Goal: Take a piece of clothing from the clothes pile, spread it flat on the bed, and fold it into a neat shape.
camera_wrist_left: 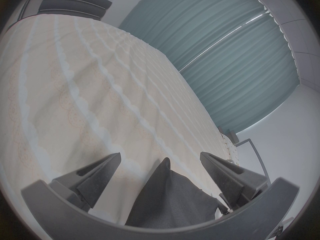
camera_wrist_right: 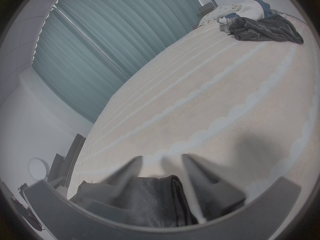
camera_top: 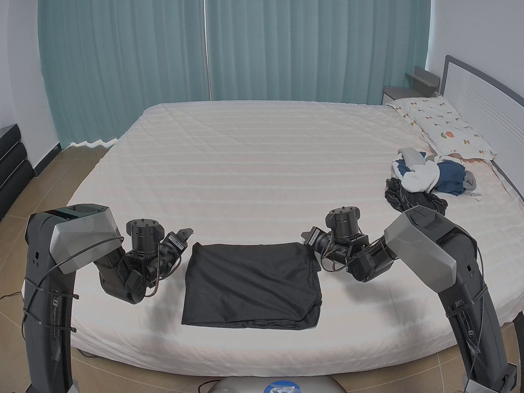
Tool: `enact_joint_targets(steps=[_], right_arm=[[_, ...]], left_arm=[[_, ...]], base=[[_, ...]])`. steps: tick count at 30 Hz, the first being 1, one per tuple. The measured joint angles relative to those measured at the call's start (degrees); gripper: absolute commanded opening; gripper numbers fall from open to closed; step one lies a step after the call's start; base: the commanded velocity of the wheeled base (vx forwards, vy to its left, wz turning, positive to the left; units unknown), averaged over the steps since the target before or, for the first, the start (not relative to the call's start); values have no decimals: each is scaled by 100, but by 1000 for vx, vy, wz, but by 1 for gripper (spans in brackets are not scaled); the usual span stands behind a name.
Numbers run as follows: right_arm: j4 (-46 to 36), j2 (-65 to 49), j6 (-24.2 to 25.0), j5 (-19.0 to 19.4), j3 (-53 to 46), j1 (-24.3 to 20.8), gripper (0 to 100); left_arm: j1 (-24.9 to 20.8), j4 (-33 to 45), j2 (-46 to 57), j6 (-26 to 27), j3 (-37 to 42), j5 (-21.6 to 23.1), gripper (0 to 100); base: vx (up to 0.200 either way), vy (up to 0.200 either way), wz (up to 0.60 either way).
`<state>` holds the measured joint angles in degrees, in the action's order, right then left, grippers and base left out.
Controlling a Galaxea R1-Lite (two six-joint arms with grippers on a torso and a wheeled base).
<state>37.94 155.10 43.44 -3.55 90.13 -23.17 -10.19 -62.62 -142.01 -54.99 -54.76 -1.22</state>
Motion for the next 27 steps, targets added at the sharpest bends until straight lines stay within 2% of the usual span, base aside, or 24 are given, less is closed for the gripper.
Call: enact_joint_targets(steps=[11,12,27], right_arm=[[-12,-5,2,-6,-49,-157,100],[-12,-5,0,-4,-55,-177,0],[-46,5,-2,-94,-22,-149,0]], left_arm=[[0,-2,0,17,-11,0,100],[0,0,0,17,-11,2,100],[-2,-2,-6,52,-20,0,100]], base=[[0,0,0],[0,0,0],[0,0,0]])
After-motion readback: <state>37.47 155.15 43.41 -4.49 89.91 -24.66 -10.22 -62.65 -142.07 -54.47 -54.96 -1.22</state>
